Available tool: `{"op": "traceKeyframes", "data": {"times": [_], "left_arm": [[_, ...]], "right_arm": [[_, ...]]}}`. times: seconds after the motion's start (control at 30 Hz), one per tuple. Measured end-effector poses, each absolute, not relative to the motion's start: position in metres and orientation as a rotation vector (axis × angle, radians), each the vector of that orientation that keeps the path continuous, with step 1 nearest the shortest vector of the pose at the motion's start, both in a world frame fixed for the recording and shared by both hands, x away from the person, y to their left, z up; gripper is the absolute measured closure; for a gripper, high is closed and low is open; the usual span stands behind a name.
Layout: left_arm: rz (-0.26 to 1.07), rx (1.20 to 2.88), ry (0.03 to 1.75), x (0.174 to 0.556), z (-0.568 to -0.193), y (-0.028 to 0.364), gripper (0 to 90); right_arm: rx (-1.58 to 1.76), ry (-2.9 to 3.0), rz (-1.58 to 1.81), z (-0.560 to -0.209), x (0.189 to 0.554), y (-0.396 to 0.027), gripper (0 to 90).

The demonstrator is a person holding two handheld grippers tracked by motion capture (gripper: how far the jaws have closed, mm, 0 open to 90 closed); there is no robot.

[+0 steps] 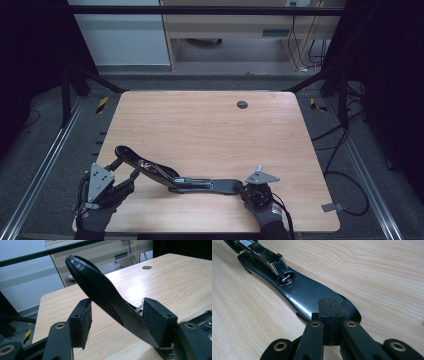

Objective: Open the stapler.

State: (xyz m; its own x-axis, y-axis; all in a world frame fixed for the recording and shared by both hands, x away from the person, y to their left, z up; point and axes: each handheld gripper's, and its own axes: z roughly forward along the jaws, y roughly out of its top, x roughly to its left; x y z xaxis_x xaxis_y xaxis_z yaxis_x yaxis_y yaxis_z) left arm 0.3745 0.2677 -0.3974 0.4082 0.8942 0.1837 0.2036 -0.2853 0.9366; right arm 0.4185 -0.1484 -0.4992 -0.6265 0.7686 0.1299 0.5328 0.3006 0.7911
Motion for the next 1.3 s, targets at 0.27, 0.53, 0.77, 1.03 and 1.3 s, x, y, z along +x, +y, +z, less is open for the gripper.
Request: {"op": "traceKeyframes", "data": {"times": [0.27,0.53,0.77,1.03,1.3], "left_arm": [[0.932,1.766,0.999,0.370,-0.409,0.276,39.9],[0.904,1.791,1.052,0.373,-0.425,0.282,40.3],[0.900,1.803,1.069,0.373,-0.437,0.284,40.8],[0.867,1.822,1.106,0.379,-0.447,0.287,41.2],[0.833,1.844,1.129,0.384,-0.453,0.289,41.2]], "right_arm": [[1.185,2.297,1.235,-0.499,0.419,-0.148,90.0],[1.184,2.303,1.232,-0.499,0.419,-0.149,90.0],[1.171,2.311,1.228,-0.498,0.420,-0.149,90.0],[1.171,2.308,1.258,-0.492,0.420,-0.154,90.0],[1.182,2.220,1.267,-0.478,0.421,-0.173,90.0]]}}
